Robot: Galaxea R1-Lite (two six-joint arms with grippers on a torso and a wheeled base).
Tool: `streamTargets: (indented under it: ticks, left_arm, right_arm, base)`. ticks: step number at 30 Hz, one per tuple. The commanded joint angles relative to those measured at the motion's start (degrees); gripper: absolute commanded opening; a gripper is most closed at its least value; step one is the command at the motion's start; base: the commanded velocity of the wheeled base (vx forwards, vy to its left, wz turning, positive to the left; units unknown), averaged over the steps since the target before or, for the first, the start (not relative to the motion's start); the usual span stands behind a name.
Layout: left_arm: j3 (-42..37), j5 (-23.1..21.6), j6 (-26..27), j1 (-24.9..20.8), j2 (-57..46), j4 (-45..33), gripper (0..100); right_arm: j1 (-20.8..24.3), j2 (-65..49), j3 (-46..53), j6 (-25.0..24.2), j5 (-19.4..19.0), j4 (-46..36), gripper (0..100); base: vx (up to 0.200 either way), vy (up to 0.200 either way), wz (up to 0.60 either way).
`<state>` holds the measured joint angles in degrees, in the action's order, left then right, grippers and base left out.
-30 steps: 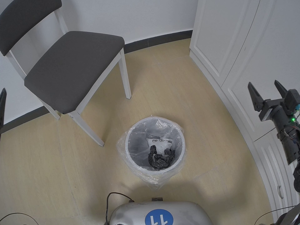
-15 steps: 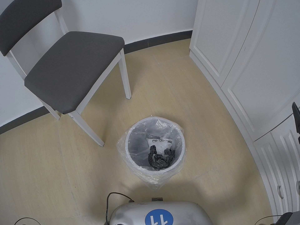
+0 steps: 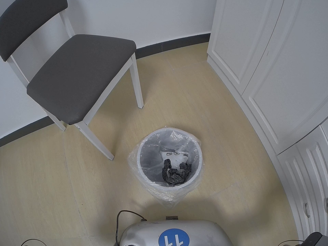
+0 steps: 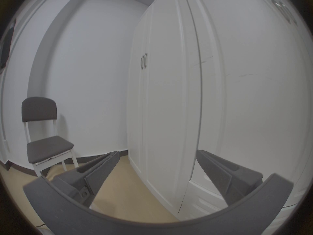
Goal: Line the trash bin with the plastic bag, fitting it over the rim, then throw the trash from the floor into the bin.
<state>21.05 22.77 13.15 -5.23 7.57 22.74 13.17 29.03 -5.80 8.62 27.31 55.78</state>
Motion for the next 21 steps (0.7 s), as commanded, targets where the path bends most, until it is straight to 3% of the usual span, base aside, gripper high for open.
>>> streamTargets:
  ticks: [1, 5, 11, 17, 21]
  left_arm:
    - [0.3, 0.1, -1.3, 0.9, -1.9, -0.1, 100]
    - [0.5, 0.1, -1.3, 1.1, -1.9, -0.1, 100]
    - [0.2, 0.1, -1.3, 1.5, -2.1, -0.2, 100]
    - [0.3, 0.0, -1.0, 2.9, -3.3, -0.6, 100]
    - [0.3, -0.6, -0.9, 4.6, -6.4, -3.9, 100]
  right_arm:
    - [-0.9, -7.3, 1.4, 0.0, -0.1, -0.1, 100]
    - [-1.1, -10.8, 2.6, 0.0, 0.1, -1.5, 100]
    - [-6.6, -23.4, 0.8, 0.0, -1.1, -16.0, 100]
    - [-7.6, -23.4, 0.1, -1.6, -0.9, -16.1, 100]
    - [-13.2, -27.1, -0.3, -1.3, -1.8, -17.6, 100]
  base:
    - [0.0, 0.0, 0.0]
    - [0.0, 0.0, 0.0]
    - [0.0, 0.0, 0.0]
    - [0.0, 0.0, 0.0]
    - [0.0, 0.0, 0.0]
